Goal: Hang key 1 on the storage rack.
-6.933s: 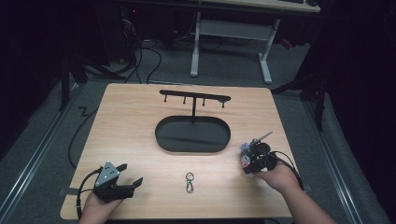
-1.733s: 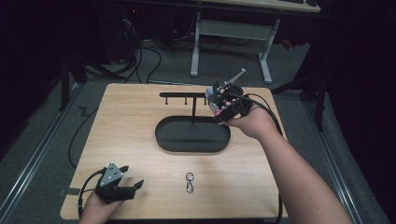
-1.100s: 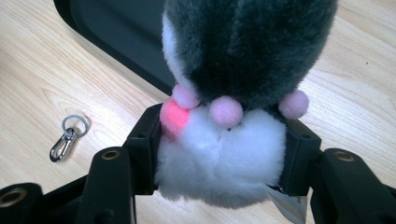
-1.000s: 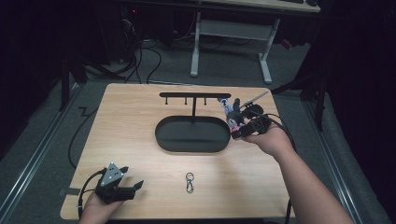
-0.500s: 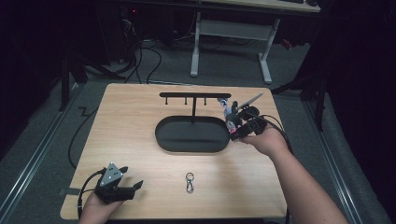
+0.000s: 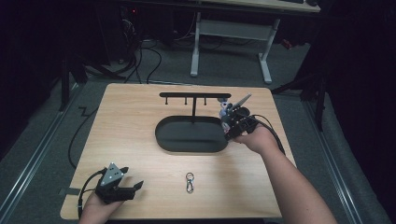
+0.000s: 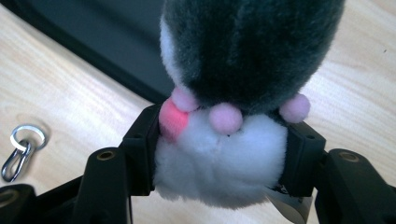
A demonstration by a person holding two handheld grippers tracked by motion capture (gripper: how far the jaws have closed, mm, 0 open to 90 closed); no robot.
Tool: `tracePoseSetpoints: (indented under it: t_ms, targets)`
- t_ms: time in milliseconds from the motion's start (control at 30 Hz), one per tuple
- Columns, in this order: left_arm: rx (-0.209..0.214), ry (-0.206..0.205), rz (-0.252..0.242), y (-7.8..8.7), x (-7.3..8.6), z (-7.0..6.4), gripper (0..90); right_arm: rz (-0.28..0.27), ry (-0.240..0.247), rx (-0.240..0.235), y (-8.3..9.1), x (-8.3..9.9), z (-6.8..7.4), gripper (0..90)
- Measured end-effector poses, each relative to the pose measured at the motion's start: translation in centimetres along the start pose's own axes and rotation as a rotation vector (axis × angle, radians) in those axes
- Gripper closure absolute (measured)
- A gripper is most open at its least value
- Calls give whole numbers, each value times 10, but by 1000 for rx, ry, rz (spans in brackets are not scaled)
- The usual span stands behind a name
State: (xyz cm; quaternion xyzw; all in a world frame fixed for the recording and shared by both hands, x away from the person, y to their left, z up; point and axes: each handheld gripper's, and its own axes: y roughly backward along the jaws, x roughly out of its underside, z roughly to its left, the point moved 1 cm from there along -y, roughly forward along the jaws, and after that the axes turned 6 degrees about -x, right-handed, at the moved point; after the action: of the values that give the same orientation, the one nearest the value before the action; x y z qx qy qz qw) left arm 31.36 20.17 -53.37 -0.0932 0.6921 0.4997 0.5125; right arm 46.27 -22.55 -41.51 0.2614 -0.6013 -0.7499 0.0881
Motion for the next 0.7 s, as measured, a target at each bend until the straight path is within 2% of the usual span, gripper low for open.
tracePoseSetpoints:
  t_ms: [133, 300, 367, 700]
  targets:
    - [-1, 5, -3, 1, 0, 1, 205, -25, -20, -13, -7, -1, -3, 409]
    - [-1, 0, -1, 1, 0, 1, 204, -41, -33, -4, -11, -3, -5, 387]
    - [-1, 4, -3, 1, 0, 1, 205, -47, -45, -5, -11, -4, -4, 379]
    - [-3, 4, -3, 0, 0, 0, 204, -87, -49, -2, -5, -2, -7, 338]
